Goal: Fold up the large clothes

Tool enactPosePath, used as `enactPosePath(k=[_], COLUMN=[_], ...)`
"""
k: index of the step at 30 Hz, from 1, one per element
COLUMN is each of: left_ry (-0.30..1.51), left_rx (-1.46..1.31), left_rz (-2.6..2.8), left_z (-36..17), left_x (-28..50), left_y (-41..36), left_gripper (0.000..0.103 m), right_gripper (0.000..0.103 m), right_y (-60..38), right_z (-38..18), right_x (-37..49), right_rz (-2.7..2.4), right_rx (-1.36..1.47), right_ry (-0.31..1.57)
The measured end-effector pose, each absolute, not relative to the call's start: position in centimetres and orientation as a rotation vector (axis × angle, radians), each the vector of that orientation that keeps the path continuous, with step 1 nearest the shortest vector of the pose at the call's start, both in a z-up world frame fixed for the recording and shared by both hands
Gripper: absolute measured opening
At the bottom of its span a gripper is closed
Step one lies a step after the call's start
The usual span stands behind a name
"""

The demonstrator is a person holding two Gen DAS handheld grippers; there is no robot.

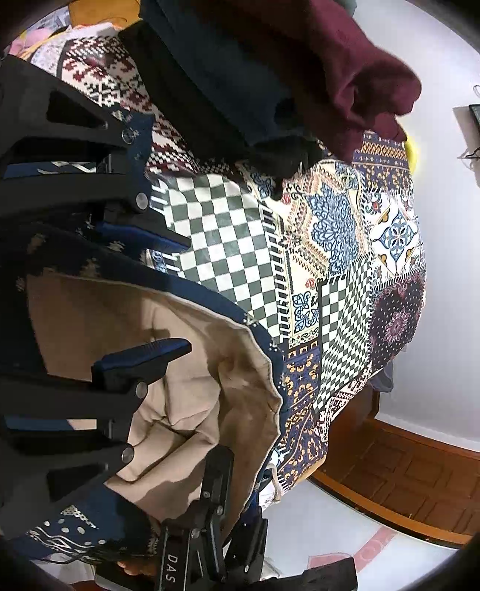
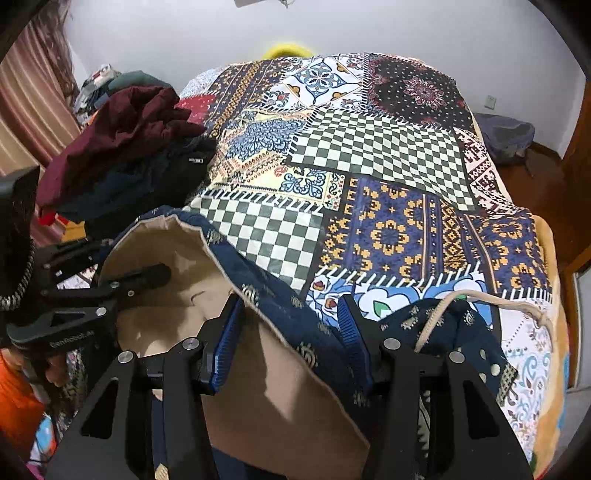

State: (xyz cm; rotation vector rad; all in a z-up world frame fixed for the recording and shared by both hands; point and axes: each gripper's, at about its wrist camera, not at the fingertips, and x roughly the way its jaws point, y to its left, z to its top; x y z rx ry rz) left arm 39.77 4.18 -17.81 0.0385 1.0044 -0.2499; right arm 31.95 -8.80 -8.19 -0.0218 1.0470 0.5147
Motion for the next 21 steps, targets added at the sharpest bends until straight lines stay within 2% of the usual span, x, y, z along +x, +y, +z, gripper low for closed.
enactPosePath(k=[1, 2, 3, 4, 6, 15, 21], left_ry=[0.998, 0.995, 0.993, 0.989, 0.981, 0.886, 0.832], left_rx=[0.039, 0.041, 0.044, 0.043, 0.037, 0.021, -0.001], left_rz=[-0.255, -0.259, -0.263, -0.266, -0.276, -0.316, -0.330], left_z=[-17.8, -17.9, -17.8, -17.7, -17.4, -12.9, -10.3], left_x=[39.8, 39.9, 39.9, 39.9, 39.6, 34.9, 30.1], left_y=[4.1, 4.0, 3.9, 3.8, 3.8, 3.9, 4.6], left_gripper=[0.036, 0.031, 0.023, 0.015, 0.009, 0.006, 0.006], right_gripper=[0.035, 0.021, 0.012, 0.010, 0.008, 0.006, 0.006], right_y=[-8.8, -8.7, -8.8, -8.9, -9.3, -11.2, -11.6], right_z=[-8.2, -8.3, -8.4, -8.4, -8.1, -3.0, -1.6], right_x=[32.0, 32.1, 32.3, 32.2, 31.9, 27.2, 22.1], right_rz=[0.513, 0.513, 0.519, 0.529, 0.536, 0.565, 0.600], right_rx=[-0.021, -0.022, -0.014, 0.005, 0.043, 0.083, 0.062], right_ry=[1.048, 1.053, 1.059, 1.064, 1.057, 0.929, 0.888])
